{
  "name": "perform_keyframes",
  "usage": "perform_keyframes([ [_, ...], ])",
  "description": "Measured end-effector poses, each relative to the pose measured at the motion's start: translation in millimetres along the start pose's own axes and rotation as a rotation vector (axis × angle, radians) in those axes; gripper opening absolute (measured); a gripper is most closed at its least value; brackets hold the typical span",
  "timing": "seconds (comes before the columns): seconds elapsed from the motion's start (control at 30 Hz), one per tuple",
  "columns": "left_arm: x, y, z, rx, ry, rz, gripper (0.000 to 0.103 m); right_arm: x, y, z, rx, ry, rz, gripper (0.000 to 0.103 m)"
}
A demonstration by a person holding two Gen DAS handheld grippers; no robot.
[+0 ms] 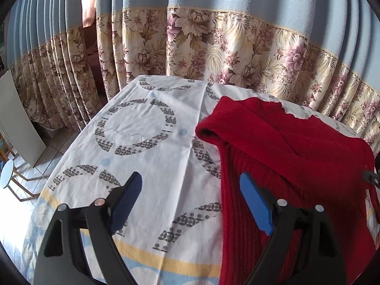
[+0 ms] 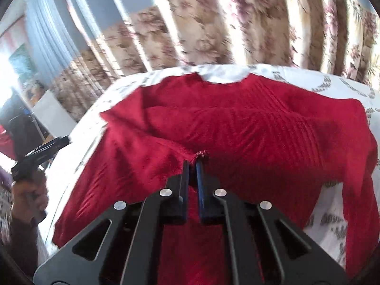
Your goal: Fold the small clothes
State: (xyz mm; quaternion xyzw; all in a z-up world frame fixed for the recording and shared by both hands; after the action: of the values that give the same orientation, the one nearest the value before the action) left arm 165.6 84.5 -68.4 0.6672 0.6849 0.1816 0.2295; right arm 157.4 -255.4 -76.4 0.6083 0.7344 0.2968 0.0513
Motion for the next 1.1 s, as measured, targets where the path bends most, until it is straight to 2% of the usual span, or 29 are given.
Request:
perform_keyframes([
  [0.13, 0.6, -7.0, -6.9, -0.007, -0.01, 0.001, 0.085, 44.9, -32.1, -17.0, 0.009, 0.113, -0.09, 0.006],
  [0.23, 4.8, -14.4, -10.8, -0.01, -0.006, 0.003, 0.085, 83.1, -72.9, -15.1, 0.074, 0.222, -0.205, 0.006],
  [0.27, 7.3, -17.3, -11.7, -0.01, -0.001, 0.001, 0.085, 89.9, -83.2, -15.4, 0.077, 0.225, -0.224, 0.015],
  [0.3, 9.6, -19.3, -12.3, -0.01, -0.001, -0.002, 0.085, 96.1, -94.0, -16.9, 0.073, 0.238, -0.241, 0.033],
  [0.33, 12.1, -21.4, -12.6, -0.01, -0.002, -0.008, 0.085, 98.4, -99.6, -19.7, 0.057, 0.242, -0.238, 0.04],
  [0.37, 14.3, -23.2, -13.1, -0.011, -0.001, -0.013, 0.085, 97.4, -102.5, -23.1, 0.029, 0.231, -0.226, 0.045],
  [0.47, 19.4, -29.4, -12.9, -0.008, -0.006, -0.028, 0.085, 82.1, -104.5, -31.6, -0.053, 0.175, -0.134, 0.045],
  [0.5, 20.3, -31.4, -12.3, -0.007, -0.006, -0.031, 0.085, 68.1, -102.2, -36.3, -0.102, 0.131, -0.06, 0.046],
  [0.6, 20.9, -37.7, -10.8, 0.0, -0.011, -0.032, 0.085, 36.7, -99.1, -29.9, -0.091, 0.061, 0.115, 0.047],
  [0.63, 20.6, -39.0, -10.4, 0.0, -0.012, -0.032, 0.085, 32.1, -98.8, -26.4, -0.08, 0.056, 0.132, 0.047],
  [0.77, 16.0, -44.7, -9.6, 0.004, -0.015, -0.019, 0.085, 45.5, -99.6, -8.8, -0.049, 0.036, 0.087, 0.047],
  [0.83, 13.7, -46.2, -9.8, 0.003, -0.014, -0.014, 0.085, 51.7, -99.5, -1.7, -0.04, -0.004, 0.064, 0.047],
  [0.9, 12.3, -47.4, -9.8, 0.008, -0.015, -0.011, 0.085, 54.7, -93.1, 9.4, -0.019, -0.025, 0.061, 0.047],
  [1.1, 13.3, -51.4, -13.9, 0.008, -0.001, -0.016, 0.085, 54.1, -101.2, 28.5, 0.011, -0.098, 0.058, 0.045],
])
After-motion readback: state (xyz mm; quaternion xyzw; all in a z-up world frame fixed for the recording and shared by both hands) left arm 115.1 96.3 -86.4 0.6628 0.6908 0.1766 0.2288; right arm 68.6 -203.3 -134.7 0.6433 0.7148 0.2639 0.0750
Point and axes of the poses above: each gripper's, at about its wrist camera, not at the fingertips, and z roughly the way its jaws point, x to its left, y to its top, the point moved 6 cm from there along z, roughly the way its jaws point, and after that the axes turned 12 degrees about x, right-handed, at the moved point
